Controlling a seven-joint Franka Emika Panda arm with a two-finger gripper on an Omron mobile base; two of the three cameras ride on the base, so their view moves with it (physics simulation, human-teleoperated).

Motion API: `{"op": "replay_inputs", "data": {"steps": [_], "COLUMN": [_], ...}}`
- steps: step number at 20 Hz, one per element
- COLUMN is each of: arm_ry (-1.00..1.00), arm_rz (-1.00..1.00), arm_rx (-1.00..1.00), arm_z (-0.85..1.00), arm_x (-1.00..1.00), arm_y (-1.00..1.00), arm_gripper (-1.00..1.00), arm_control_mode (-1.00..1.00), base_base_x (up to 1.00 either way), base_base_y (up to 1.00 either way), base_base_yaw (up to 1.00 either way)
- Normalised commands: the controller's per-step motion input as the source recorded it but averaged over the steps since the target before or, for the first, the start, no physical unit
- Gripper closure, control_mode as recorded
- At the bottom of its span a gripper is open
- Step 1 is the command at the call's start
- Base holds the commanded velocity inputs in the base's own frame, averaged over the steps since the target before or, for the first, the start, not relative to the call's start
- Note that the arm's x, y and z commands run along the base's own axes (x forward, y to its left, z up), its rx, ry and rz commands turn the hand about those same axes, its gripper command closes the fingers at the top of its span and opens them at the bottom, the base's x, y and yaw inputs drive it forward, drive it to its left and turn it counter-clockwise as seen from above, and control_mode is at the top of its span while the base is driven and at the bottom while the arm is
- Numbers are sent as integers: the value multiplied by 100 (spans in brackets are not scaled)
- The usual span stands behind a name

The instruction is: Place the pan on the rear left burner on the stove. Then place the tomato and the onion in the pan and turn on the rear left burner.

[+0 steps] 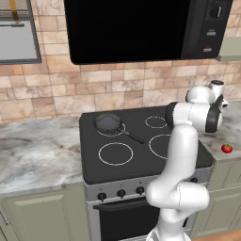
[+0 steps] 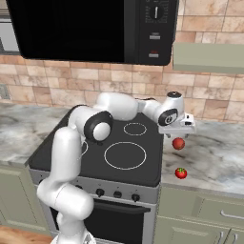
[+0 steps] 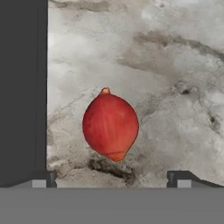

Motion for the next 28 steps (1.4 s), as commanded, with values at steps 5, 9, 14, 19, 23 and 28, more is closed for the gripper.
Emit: {"op": "replay_inputs", "data": {"steps": [5,9,14,19,23,28], "arm_ry": [0,0,0,0,0,0], "arm_rz": [0,0,0,0,0,0], "arm_rx": [1,1,2,1,0,0], "arm_z": [-17,-11,-14,-19,-21,-20], "arm_x": [2,10,18,11,2,0], "arm_y": [-5,0,0,-5,-11,-8], "arm_gripper": [-100,-100,-100,-100,-100,-100], "arm_control_mode": [-100,-100,-100,-100,-100,-100], "base_base_x": [0,0,0,0,0,0], "base_base_y": [0,0,0,0,0,0], "base_base_yaw": [0,0,0,0,0,0]}}
